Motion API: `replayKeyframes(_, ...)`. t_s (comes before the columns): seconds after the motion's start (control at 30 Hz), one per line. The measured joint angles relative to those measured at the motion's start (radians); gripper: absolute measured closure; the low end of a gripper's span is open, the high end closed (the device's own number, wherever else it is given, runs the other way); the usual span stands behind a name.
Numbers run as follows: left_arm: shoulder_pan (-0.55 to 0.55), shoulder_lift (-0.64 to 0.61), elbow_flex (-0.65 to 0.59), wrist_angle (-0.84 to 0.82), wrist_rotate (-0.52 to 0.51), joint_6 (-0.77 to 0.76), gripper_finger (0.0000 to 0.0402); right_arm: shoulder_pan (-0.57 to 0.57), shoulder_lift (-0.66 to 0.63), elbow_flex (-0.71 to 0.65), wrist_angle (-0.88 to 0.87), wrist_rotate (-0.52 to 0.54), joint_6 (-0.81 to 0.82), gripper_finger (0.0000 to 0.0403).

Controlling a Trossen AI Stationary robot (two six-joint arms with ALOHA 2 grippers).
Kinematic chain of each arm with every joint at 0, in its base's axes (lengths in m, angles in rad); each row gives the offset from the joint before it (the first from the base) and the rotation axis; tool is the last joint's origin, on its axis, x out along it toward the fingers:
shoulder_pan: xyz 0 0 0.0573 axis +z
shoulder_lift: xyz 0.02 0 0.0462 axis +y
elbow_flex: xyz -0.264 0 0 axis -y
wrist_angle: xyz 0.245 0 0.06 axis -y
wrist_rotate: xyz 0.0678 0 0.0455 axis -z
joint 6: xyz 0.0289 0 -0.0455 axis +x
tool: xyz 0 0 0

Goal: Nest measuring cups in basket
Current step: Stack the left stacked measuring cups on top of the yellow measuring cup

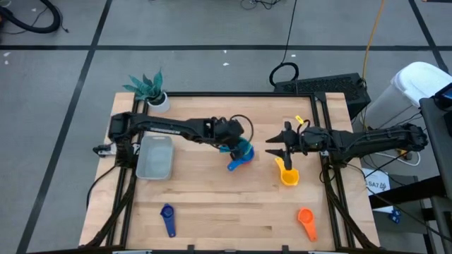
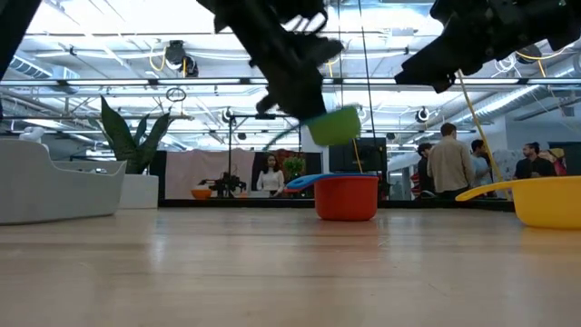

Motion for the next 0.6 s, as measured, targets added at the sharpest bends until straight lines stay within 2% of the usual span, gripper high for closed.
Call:
replayKeyframes(0.23, 0.0, 0.069, 0.115, -0.148, -0.037, -0.059, 0.0384, 0.0, -0.006, 0.0, -0.034, 0.0, -0.034, 0.0232)
replayKeyframes(0.43, 0.0, 0.067, 0.182, -0.198, -0.066, -0.075, 0.0384, 0.0, -0.008, 0.0, -0.038, 0.0, -0.065, 0.0232)
replayKeyframes(0.6, -0.007, 0.067, 0.185, -0.186, -0.067, -0.088, 0.0384, 0.0, -0.014, 0.0, -0.061, -0.001, -0.075, 0.0232)
